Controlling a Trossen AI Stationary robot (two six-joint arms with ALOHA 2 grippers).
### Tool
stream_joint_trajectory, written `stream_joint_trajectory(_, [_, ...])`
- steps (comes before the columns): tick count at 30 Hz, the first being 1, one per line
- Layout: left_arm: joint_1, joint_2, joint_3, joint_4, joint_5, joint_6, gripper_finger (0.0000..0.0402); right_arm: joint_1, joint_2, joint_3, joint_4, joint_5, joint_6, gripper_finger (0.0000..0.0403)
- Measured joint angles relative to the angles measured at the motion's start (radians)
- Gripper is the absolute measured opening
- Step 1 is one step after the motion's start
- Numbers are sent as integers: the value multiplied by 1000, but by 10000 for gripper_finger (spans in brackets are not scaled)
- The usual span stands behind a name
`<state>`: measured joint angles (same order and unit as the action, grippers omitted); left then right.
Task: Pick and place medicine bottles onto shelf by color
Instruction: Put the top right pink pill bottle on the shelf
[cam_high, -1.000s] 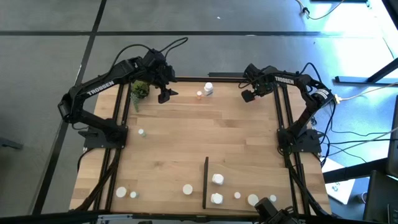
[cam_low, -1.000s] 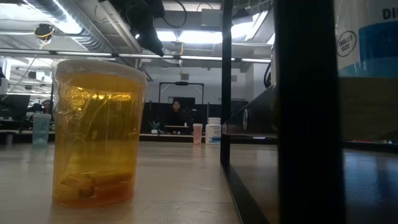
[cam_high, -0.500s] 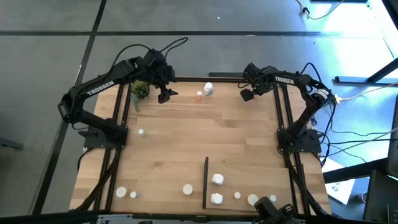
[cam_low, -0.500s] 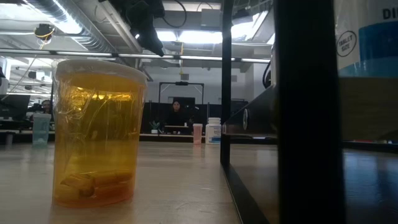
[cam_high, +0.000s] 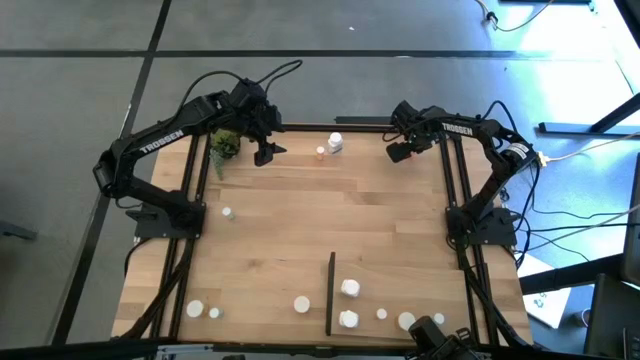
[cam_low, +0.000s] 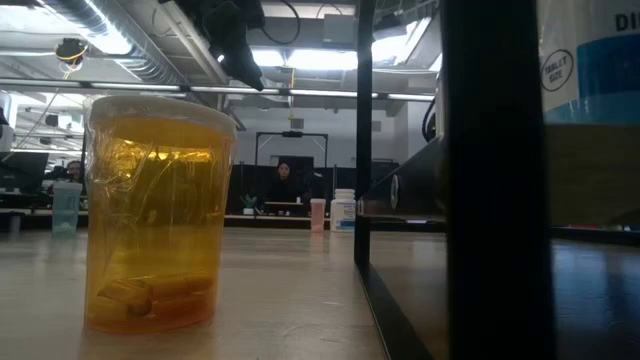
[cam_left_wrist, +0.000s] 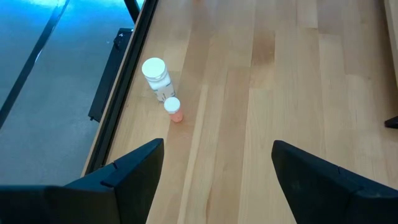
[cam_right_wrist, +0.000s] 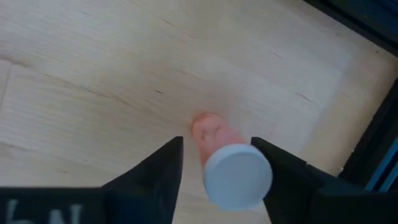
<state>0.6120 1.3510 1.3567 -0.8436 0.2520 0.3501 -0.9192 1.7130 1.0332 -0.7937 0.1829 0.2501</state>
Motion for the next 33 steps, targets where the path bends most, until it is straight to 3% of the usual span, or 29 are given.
stream_joint_trajectory(10, [0,0,0,0,0,0,292,0,0,0,0,0,-23,119])
stream_joint_trajectory(16, [0,0,0,0,0,0,292,0,-1,0,-3,-2,-57,112])
stream_joint_trajectory(20, [0,0,0,0,0,0,292,3,-23,0,-10,-66,-74,112])
stream_joint_trajectory(26, [0,0,0,0,0,0,292,34,-119,0,-82,-110,-100,112])
stream_joint_trajectory(33, [0,0,0,0,0,0,292,140,-323,1,-210,-141,-100,112])
